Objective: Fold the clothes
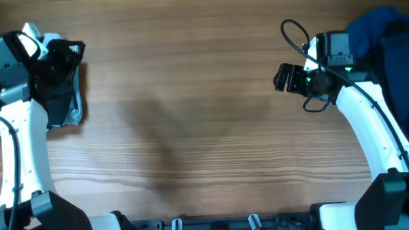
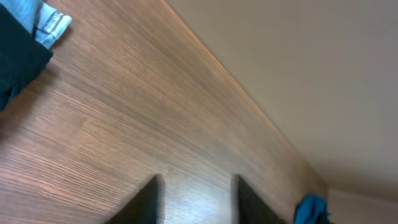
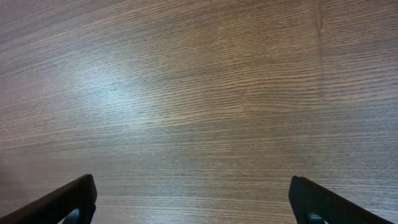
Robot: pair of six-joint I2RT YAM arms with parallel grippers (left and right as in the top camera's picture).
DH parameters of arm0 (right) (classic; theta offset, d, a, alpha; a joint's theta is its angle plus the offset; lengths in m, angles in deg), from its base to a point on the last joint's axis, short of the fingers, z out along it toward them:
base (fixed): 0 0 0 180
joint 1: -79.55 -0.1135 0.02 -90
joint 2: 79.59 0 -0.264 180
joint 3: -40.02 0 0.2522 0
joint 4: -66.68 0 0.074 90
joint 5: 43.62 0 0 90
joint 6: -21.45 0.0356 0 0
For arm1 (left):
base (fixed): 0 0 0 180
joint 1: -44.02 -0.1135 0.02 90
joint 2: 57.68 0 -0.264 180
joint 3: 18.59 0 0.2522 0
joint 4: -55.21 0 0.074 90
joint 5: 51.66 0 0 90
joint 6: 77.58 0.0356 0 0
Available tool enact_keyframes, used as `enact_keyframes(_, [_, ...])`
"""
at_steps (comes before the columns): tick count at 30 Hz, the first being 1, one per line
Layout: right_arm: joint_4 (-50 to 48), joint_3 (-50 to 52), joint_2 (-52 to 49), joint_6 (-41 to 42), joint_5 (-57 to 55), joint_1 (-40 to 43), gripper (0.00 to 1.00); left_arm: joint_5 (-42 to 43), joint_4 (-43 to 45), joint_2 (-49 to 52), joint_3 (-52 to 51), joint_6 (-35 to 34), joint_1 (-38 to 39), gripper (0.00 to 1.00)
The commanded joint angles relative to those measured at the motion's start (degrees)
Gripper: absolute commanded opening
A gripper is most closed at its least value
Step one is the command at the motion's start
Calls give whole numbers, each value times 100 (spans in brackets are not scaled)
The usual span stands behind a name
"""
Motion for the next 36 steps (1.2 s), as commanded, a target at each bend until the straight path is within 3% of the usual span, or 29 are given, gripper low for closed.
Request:
enact_keyframes(1, [-15,-22,31,-57,-57,-7,100,-103,-81,39,-9,17,20,99])
enact_keyframes(14, [-13,-15,116,-55,-59,-7,100,-103,-85,39,-9,17,20,100])
enact_keyframes(17, [-13,-15,708,-61,-549,-7,100,-103,-85,39,-9,17,20,100])
enact_keyframes(28, [-37,125,3698,-92,-570,-9,100,-103,-85,39,-9,17,20,100])
enact_keyframes(31, [-664,901,4642,103,-570,-17,100,-103,-85,39,-9,17,20,100])
enact_keyframes(36, [-2850,3344,6240,931,-442,-72,100,-103,-85,39,-9,17,20,100])
